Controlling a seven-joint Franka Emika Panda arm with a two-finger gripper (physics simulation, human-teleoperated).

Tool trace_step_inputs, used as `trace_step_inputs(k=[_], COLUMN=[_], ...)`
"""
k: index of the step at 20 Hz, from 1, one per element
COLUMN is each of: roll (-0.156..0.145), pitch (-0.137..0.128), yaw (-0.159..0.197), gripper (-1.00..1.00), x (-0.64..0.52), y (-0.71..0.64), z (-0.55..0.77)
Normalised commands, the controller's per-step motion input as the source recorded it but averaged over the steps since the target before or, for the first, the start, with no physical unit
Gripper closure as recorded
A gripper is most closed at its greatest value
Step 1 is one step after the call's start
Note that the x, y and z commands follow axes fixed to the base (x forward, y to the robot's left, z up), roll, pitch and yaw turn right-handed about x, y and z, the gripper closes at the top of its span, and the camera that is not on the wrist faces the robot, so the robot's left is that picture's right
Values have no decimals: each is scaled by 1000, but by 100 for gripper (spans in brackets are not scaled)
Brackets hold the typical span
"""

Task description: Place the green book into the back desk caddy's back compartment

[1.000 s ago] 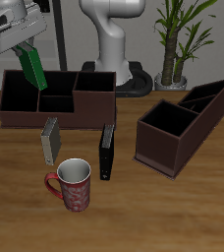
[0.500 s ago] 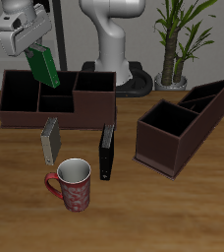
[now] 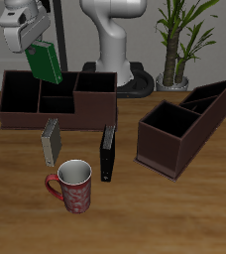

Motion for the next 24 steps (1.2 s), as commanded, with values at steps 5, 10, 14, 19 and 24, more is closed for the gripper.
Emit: trace_step_inputs(k=[5,10,14,19,24], roll=[-18,13,-9,-23,-8], pitch=[6,25,23,48,28], yaw=[119,95,113,75,105], gripper=[100,100,100,100,100], x=[86,41,17,-18,-209], y=[196,227,84,47,210], z=[-45,-83,-125,-172,-193])
